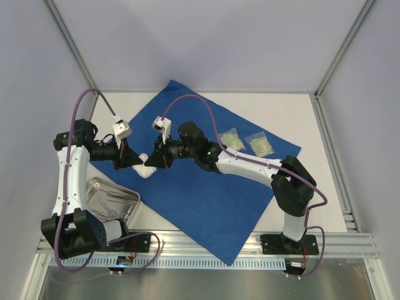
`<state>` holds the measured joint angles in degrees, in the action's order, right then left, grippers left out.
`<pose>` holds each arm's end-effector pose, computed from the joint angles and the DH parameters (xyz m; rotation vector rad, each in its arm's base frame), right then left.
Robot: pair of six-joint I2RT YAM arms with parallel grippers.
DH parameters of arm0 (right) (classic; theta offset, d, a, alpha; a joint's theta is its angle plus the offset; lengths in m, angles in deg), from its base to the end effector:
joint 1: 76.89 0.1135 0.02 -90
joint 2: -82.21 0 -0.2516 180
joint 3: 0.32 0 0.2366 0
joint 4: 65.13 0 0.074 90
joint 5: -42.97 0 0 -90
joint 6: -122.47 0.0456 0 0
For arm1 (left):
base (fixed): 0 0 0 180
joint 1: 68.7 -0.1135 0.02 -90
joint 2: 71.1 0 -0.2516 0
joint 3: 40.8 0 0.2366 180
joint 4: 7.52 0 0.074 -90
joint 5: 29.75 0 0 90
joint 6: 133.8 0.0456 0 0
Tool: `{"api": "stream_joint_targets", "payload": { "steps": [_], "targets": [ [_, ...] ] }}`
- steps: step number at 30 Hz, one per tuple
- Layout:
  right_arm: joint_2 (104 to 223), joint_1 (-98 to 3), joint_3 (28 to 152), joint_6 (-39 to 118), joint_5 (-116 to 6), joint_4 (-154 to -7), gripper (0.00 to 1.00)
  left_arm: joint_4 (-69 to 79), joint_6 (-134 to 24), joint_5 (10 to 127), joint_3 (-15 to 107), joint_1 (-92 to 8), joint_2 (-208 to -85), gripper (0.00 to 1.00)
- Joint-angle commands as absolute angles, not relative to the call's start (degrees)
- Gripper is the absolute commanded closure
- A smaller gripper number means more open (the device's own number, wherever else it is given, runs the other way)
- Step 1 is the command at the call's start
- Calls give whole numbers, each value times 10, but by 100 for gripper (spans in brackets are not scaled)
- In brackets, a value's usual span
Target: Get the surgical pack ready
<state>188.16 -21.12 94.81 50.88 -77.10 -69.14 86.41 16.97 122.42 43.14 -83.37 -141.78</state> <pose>0.2237 0.3694 0.2820 -1.0252 1.7502 1.3476 0.1868 0.0072 0.3112 0.9566 1.9730 -0.9351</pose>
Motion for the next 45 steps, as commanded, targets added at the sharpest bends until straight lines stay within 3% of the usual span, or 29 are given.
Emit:
{"api": "stream_joint_targets", "payload": {
  "steps": [1, 5, 6, 7, 8, 10, 13, 16, 23, 32, 45],
  "targets": [
    [1868, -207, 955, 518, -790, -612, 100, 1035, 197, 1227, 431, -831, -1412, 100],
    [1877, -208, 955, 522, -787, -614, 94, 983, 125, 1194, 430, -832, -1406, 100],
    [1878, -208, 956, 524, -786, -617, 87, 962, 79, 1160, 424, -832, -1401, 100],
    [1881, -209, 960, 529, -782, -621, 70, 933, 67, 1141, 421, -832, -1399, 100],
    [1889, -211, 964, 532, -781, -635, 60, 923, 58, 1124, 412, -832, -1395, 100],
    [1896, -213, 971, 537, -777, -654, 45, 905, 38, 1076, 406, -833, -1395, 100],
    [1896, -215, 967, 541, -766, -662, 33, 897, 37, 1015, 390, -834, -1397, 100],
    [1894, -217, 963, 540, -766, -671, 31, 890, 49, 959, 374, -853, -1405, 100],
    [1887, -217, 951, 533, -770, -678, 30, 939, 131, 887, 400, -1009, -1470, 100],
    [1897, -217, 952, 534, -781, -680, 29, 880, 178, 842, 373, -1146, -1530, 100],
    [1901, -217, 957, 534, -783, -695, 30, 806, 197, 808, 354, -1195, -1603, 100]
  ]
}}
